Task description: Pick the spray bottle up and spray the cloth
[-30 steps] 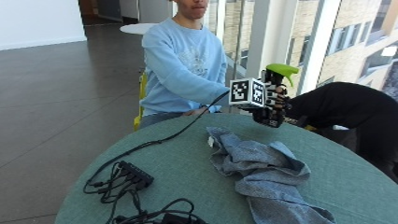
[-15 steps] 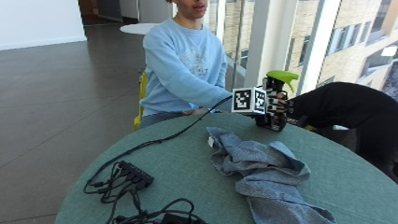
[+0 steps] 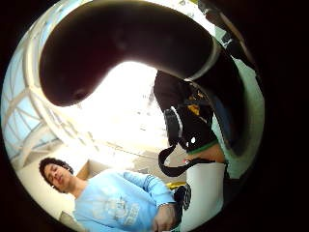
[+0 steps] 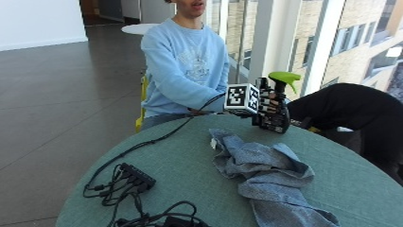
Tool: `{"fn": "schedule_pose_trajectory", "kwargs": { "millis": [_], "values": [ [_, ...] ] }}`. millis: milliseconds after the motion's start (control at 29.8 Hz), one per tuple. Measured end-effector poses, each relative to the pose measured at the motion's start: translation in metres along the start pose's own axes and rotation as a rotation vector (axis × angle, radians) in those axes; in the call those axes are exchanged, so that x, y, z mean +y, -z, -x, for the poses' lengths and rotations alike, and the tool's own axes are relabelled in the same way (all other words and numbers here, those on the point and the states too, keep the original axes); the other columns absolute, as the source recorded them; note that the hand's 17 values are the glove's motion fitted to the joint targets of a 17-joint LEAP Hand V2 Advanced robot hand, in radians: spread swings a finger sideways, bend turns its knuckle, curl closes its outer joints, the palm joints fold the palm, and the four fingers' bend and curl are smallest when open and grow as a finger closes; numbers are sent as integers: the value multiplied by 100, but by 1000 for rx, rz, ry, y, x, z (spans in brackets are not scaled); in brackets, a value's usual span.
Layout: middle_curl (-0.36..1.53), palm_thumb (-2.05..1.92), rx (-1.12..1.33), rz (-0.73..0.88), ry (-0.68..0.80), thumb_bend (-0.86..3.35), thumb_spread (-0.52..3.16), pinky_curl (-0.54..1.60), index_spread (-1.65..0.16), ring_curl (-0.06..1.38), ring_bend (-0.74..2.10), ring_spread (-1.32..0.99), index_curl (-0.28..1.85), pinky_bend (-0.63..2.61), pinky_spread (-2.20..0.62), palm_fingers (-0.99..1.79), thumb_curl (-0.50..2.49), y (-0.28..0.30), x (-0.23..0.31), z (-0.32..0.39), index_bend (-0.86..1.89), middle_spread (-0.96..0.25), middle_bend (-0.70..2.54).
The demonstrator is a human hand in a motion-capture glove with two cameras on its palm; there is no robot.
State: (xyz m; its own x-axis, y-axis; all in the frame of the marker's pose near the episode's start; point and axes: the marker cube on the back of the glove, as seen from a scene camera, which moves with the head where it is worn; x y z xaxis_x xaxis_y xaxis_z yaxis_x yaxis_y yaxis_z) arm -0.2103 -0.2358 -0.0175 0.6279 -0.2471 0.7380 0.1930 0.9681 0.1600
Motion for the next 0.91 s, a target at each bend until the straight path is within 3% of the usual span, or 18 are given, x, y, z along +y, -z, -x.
{"fn": "schedule_pose_trajectory", "kwargs": {
  "millis": [570, 905],
  "values": [
    [44, 73, 600, 95, 61, -2, 112, 37, -33, 35, 39, -7, 21, 30, 20, 68, 45, 114, 120, -24, 10, -10, 28],
    [44, 73, 687, 115, 48, -2, 115, 36, -33, 36, 40, -7, 20, 28, 20, 67, 43, 153, 166, -41, 8, -10, 32]
  ]
}}
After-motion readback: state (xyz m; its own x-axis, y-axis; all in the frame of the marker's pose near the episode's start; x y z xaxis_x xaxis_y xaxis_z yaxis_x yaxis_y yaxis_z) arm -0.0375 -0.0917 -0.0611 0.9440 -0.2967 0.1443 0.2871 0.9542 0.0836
